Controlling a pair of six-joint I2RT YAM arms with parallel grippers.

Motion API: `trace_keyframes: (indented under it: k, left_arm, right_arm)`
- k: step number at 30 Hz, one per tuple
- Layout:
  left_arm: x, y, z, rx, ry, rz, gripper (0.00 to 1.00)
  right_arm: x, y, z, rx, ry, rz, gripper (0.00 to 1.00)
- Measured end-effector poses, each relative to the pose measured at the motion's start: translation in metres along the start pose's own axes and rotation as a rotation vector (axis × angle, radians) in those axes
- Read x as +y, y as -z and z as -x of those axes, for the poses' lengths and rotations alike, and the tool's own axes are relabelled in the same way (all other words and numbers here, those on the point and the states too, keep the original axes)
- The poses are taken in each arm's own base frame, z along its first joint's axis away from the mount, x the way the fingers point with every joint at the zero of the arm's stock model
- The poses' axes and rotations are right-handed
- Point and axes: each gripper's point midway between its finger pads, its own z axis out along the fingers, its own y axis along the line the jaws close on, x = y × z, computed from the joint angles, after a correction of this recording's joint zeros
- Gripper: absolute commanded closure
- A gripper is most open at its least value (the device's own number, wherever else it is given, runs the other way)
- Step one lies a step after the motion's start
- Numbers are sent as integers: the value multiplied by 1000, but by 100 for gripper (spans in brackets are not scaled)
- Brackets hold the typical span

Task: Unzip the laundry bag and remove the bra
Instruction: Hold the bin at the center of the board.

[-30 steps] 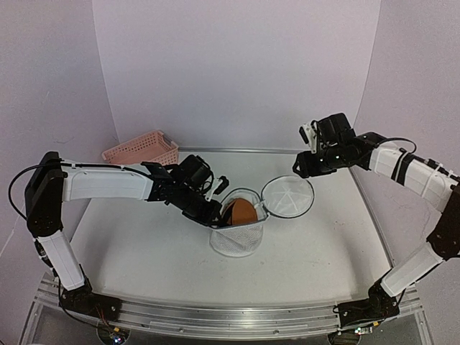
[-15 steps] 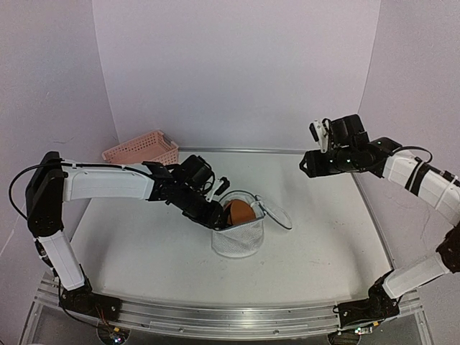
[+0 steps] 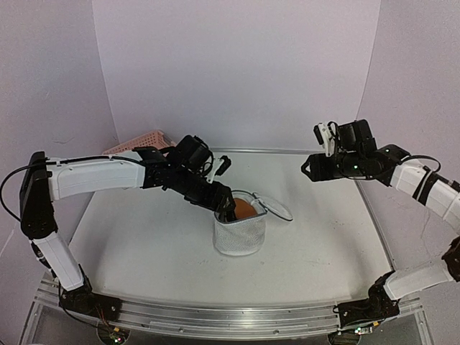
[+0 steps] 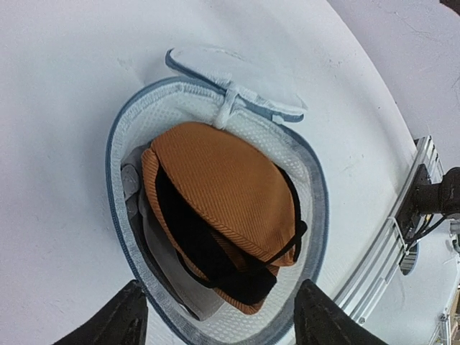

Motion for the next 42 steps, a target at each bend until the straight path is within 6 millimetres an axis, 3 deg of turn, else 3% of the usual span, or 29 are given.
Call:
trace_keyframes:
  k: [7, 11, 20, 24, 34, 38, 42]
  left_arm:
    - [1, 52, 39, -136, -17, 85, 8]
    - [27, 79, 70, -233, 24, 180, 3]
    - [135, 151, 127, -436, 206, 475, 1]
    - [185, 180, 140, -508, 296, 604, 0]
    - [321, 217, 112, -536, 593, 849, 1]
    - [361, 218, 92, -512, 690, 896, 1]
    - [401, 205, 66, -459, 793, 910, 3]
  right_arm:
    - [2, 12, 9, -52, 0, 11, 44]
    - [3, 15, 6, -64, -1, 22, 44]
    - [4, 16, -9, -61, -1, 48, 43]
    - [6, 18, -12, -69, -3, 65, 43]
    - [10, 16, -19, -67, -2, 95, 43]
    - [13, 14, -22, -61, -2, 113, 43]
    - [16, 13, -21, -62, -5, 131, 43]
